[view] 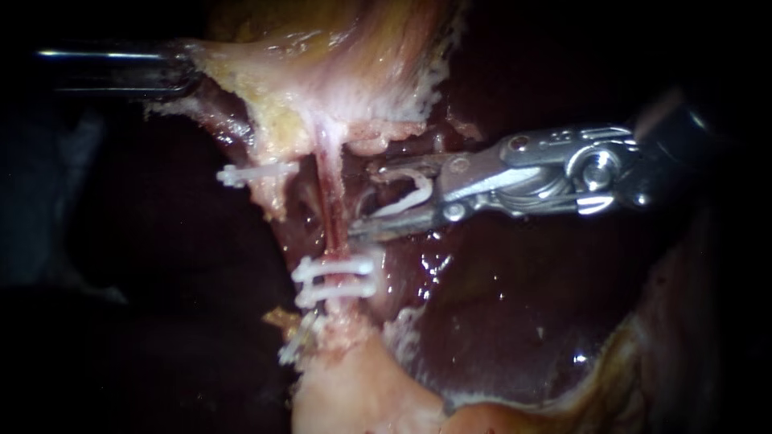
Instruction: Clipping third clip right tube
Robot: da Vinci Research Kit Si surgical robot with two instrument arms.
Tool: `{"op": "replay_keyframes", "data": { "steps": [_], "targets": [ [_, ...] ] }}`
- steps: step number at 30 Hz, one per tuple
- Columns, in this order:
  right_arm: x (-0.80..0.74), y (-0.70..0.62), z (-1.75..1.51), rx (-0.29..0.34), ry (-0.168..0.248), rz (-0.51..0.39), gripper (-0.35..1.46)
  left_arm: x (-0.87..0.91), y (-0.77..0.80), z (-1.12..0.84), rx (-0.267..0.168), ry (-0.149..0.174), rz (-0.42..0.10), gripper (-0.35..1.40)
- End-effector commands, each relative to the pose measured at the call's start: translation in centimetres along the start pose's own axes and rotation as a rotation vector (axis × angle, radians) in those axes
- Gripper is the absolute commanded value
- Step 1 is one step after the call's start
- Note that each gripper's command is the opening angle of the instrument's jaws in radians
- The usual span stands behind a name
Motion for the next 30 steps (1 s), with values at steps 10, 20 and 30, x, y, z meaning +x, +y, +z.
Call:
{"op": "replay_keyframes", "data": {
  "steps": [10,20,30],
  "targets": [
    [0.07,0.01,0.16,0.046,0.073,0.059,0.50,0.00,0.00,0.00,0.000,0.000,0.000,-0.35],
    [0.04,0.01,0.10,0.053,0.072,0.070,0.48,0.00,-0.01,0.00,0.000,0.000,0.000,-0.35],
    [-0.02,0.02,-0.06,0.062,0.070,0.067,0.47,0.00,-0.01,0.00,0.000,0.000,0.000,-0.35]
  ]
}}
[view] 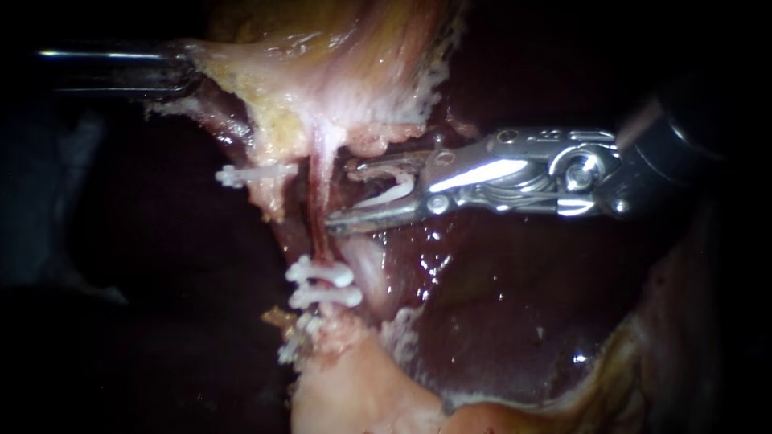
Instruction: Clipping third clip right tube
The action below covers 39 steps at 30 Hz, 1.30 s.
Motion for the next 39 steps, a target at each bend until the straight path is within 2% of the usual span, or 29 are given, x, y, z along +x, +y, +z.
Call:
{"op": "replay_keyframes", "data": {
  "steps": [1,10,18,22,27,39],
  "targets": [
    [0.00,0.00,-0.01,0.001,0.000,-0.001,0.47,0.00,0.00,0.00,0.000,0.000,0.000,-0.35],
    [0.03,-0.03,-0.11,0.020,-0.004,0.001,0.48,0.00,0.00,0.00,0.000,0.000,0.000,-0.35],
    [0.03,-0.06,0.09,0.043,0.010,-0.001,0.48,0.00,0.00,0.00,0.000,0.000,0.000,-0.35],
    [0.06,-0.07,0.22,0.050,0.036,-0.004,0.49,0.00,0.00,0.00,0.000,0.000,0.000,-0.35],
    [0.06,-0.09,0.30,0.059,0.043,-0.007,0.49,0.00,0.00,0.00,0.000,0.000,0.000,-0.35],
    [0.08,-0.07,0.46,0.097,0.114,-0.013,0.49,0.00,0.00,0.01,0.001,0.000,-0.001,-0.35]
  ]
}}
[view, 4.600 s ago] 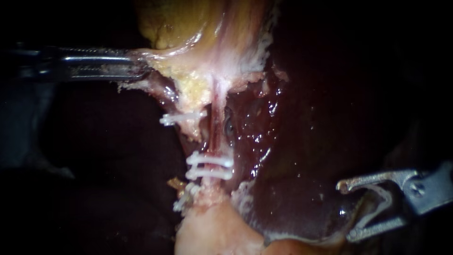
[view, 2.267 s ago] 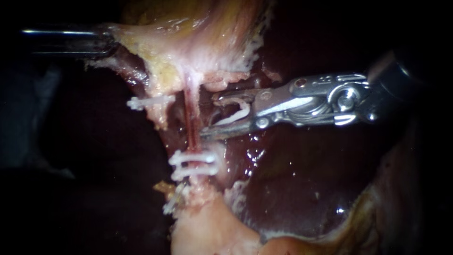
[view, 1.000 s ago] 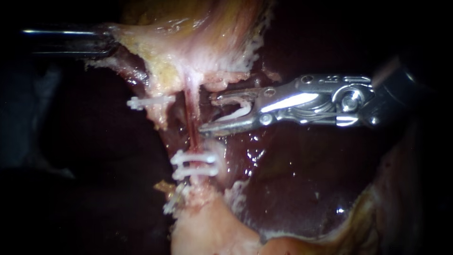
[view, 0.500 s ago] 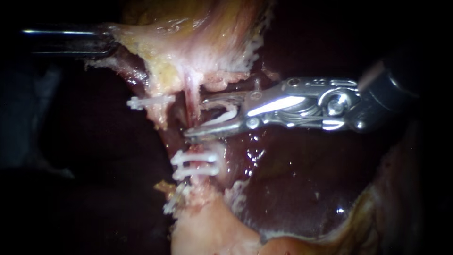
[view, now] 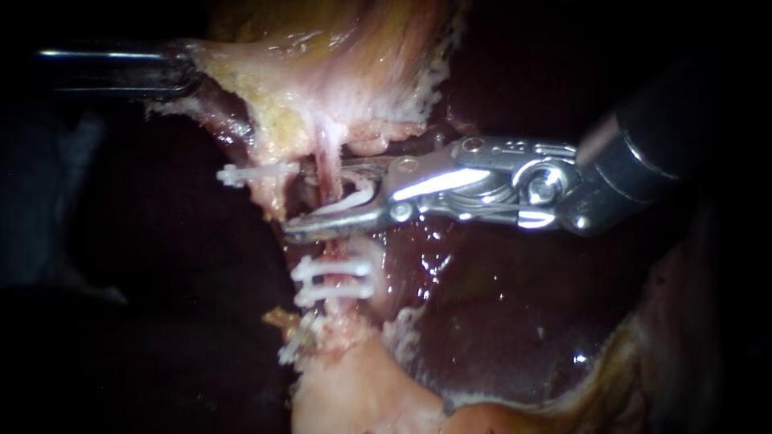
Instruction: Clipping third clip right tube
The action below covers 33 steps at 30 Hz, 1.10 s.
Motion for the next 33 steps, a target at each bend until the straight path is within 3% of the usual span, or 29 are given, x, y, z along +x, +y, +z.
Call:
{"op": "replay_keyframes", "data": {
  "steps": [1,11,23,33],
  "targets": [
    [0.00,0.00,0.00,0.006,0.006,-0.002,0.49,0.00,0.00,0.00,0.001,-0.001,0.000,-0.35],
    [0.05,-0.14,-0.01,0.094,0.054,0.009,0.49,0.00,-0.01,0.00,0.001,-0.001,0.000,-0.35],
    [0.40,-0.51,-0.08,0.202,0.120,0.010,0.48,-0.01,-0.02,0.00,0.000,-0.001,0.000,-0.35],
    [0.45,-0.51,-0.17,0.215,0.120,0.036,0.37,-0.01,-0.02,0.00,0.000,-0.001,0.000,-0.35]
  ]
}}
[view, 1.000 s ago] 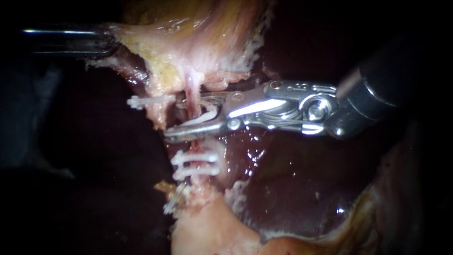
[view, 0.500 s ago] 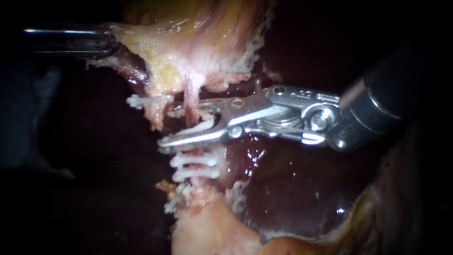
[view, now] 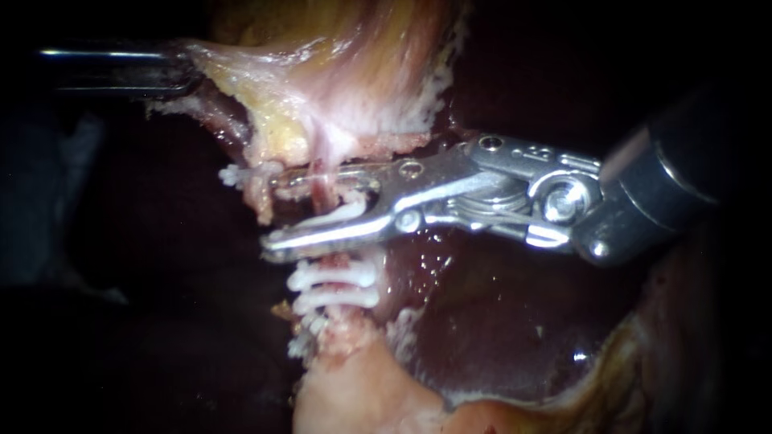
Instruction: Clipping third clip right tube
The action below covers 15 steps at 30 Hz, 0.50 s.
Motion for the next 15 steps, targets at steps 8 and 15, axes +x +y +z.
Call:
{"op": "replay_keyframes", "data": {
  "steps": [8,15],
  "targets": [
    [-0.02,0.03,-0.07,-0.005,0.000,0.020,0.10,0.00,0.00,0.00,0.000,0.000,0.000,-0.35],
    [-0.02,0.05,-0.09,-0.011,0.002,0.043,-0.10,0.00,0.00,0.00,0.000,0.000,0.000,-0.35]
  ]
}}
